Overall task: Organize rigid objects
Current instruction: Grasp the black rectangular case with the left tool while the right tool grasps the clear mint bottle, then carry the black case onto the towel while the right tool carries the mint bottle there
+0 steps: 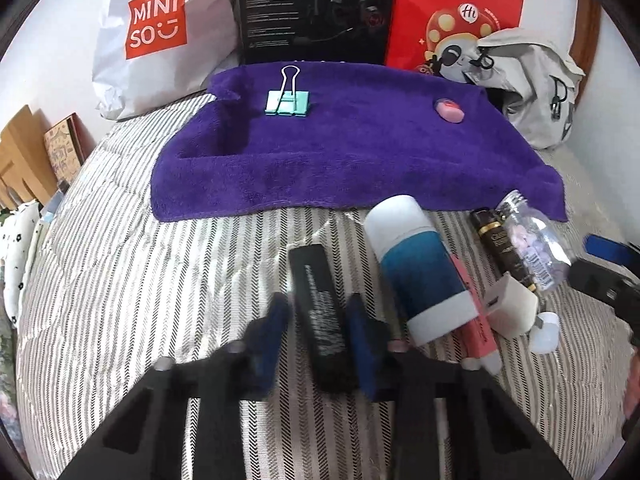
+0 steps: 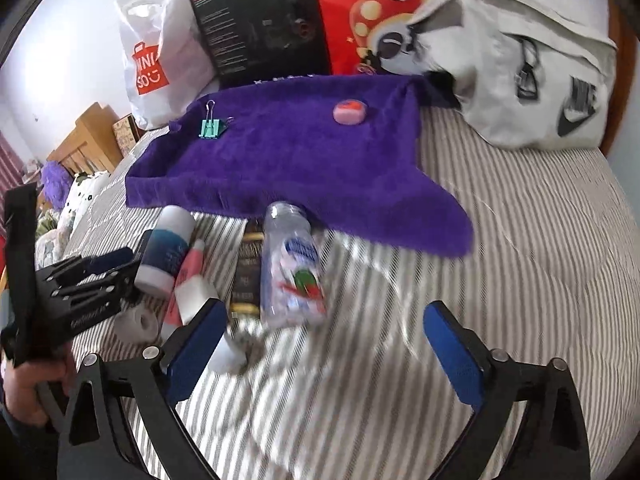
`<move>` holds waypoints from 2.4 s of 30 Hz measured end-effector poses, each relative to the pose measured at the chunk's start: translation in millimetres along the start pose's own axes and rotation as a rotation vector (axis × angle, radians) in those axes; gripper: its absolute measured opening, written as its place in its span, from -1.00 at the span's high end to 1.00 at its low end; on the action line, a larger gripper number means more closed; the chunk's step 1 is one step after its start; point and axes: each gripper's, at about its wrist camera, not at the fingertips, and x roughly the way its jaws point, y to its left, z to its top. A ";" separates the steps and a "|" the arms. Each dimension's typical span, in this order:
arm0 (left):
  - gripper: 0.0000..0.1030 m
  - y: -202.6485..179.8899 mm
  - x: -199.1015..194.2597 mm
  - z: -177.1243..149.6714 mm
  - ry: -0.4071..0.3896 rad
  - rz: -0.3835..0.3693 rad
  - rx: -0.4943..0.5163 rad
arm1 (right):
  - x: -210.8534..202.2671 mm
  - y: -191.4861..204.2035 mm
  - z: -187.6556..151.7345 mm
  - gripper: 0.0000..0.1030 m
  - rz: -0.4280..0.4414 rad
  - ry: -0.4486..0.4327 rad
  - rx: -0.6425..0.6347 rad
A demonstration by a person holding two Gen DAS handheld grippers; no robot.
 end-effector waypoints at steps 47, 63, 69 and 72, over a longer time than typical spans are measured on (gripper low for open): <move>0.59 34.8 -29.9 1.6 -0.072 -0.167 -0.036 | 3.8 21.6 -10.2 0.21 0.054 0.025 -0.134; 0.59 24.9 -45.8 36.8 -0.098 -0.157 0.009 | -9.6 6.5 -4.9 0.21 0.102 0.013 -0.063; 0.59 32.5 -45.2 66.2 -0.119 -0.151 0.006 | -16.0 6.2 23.3 0.21 0.107 -0.019 -0.060; 0.59 37.9 -40.1 81.4 -0.121 -0.148 0.000 | -15.9 3.5 39.9 0.21 0.102 -0.032 -0.058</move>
